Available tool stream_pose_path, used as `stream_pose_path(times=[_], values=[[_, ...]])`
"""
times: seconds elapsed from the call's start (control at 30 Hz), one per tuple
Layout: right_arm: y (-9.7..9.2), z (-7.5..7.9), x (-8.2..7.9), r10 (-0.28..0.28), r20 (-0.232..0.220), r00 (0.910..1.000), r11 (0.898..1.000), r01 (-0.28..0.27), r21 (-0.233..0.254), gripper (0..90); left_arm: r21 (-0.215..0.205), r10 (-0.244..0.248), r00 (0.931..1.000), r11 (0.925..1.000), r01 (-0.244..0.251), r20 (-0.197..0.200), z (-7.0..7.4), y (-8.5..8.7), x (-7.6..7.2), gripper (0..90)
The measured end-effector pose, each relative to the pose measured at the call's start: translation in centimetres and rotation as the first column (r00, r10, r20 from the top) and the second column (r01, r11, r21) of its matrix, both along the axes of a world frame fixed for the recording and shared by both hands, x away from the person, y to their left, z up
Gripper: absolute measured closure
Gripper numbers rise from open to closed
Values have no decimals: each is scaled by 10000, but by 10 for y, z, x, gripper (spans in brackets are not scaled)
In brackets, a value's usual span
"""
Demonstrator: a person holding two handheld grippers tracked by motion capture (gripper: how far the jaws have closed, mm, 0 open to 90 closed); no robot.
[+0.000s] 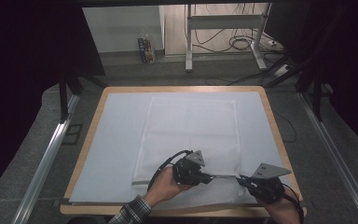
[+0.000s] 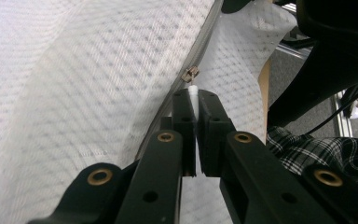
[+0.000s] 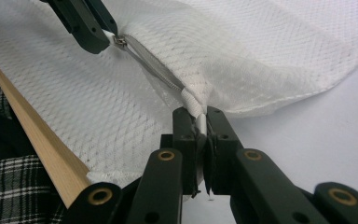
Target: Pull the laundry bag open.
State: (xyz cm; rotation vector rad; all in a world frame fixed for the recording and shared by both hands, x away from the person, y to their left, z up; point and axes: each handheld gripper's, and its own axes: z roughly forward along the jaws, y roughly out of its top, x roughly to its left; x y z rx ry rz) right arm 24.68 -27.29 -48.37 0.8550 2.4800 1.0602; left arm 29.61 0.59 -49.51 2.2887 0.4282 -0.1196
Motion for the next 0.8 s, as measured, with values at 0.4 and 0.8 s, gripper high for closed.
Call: stream_pose_path(times=[0.4, 0.8], values=[[-1, -1, 1, -76, -16, 10000, 10000, 76, 24, 837, -127, 410, 9990, 9991, -413, -188, -4, 20, -4, 874], [-1, -1, 0, -44, 48, 10000, 10000, 44, 46, 837, -325, 712, 9970, 9969, -722, -313, -5, 36, -6, 874]])
